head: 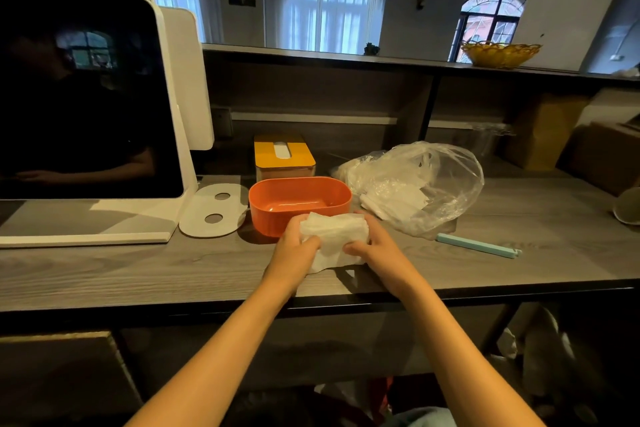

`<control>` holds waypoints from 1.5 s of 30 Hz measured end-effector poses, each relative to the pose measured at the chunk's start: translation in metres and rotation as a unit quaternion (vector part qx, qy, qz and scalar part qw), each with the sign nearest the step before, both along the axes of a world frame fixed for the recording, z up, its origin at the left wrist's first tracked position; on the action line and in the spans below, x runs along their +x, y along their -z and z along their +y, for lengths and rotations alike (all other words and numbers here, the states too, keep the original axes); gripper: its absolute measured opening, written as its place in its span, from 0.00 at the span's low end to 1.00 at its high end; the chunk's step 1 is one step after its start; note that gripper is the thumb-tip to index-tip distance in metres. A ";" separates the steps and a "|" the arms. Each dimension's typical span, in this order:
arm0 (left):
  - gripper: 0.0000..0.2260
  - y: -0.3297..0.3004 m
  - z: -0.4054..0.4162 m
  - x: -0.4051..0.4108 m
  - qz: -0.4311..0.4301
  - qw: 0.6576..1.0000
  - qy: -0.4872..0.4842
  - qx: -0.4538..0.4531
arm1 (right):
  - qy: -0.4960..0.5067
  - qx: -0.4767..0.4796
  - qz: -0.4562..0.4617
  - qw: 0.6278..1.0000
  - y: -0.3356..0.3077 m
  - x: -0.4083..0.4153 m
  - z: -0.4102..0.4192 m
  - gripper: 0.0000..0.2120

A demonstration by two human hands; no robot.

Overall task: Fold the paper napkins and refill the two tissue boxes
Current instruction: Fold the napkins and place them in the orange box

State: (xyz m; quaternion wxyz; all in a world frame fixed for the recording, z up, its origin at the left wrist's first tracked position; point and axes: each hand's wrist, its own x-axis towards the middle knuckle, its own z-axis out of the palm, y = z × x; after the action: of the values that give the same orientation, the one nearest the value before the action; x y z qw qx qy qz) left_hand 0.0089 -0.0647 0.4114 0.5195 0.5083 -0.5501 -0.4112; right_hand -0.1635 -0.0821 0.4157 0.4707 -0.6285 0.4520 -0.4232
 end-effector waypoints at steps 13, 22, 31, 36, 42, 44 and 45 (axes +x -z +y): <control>0.03 -0.003 -0.001 -0.034 0.075 0.970 -0.227 -0.051 | 0.300 -0.027 -0.049 0.952 0.010 0.051 -0.008 0.10; 0.06 -0.002 -0.004 -0.035 0.093 0.964 -0.243 -0.060 | 0.300 -0.031 -0.085 0.950 0.007 0.051 -0.011 0.12; 0.10 -0.003 -0.003 -0.033 0.112 0.969 -0.220 -0.034 | 0.290 -0.015 -0.108 0.951 0.001 0.053 -0.009 0.12; 0.11 -0.005 -0.002 -0.031 0.049 0.969 -0.235 -0.064 | 0.311 -0.008 -0.087 0.947 0.001 0.054 -0.010 0.10; 0.11 -0.003 -0.005 -0.025 -0.011 0.984 -0.168 -0.060 | 0.281 -0.017 -0.058 0.958 0.001 0.056 -0.006 0.17; 0.14 -0.002 -0.005 -0.018 -0.050 0.989 -0.122 -0.072 | 0.306 -0.028 -0.034 0.951 0.004 0.057 -0.007 0.19; 0.17 0.000 -0.004 -0.013 -0.070 0.990 -0.091 -0.087 | 0.319 -0.031 -0.027 0.947 0.004 0.057 -0.008 0.20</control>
State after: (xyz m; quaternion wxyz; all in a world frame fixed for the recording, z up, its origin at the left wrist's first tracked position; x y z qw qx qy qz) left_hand -0.0043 -0.0691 0.4117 0.5568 0.5368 -0.5705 -0.2764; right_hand -0.1068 -0.0902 0.4115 0.3033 -0.4542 0.6028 -0.5817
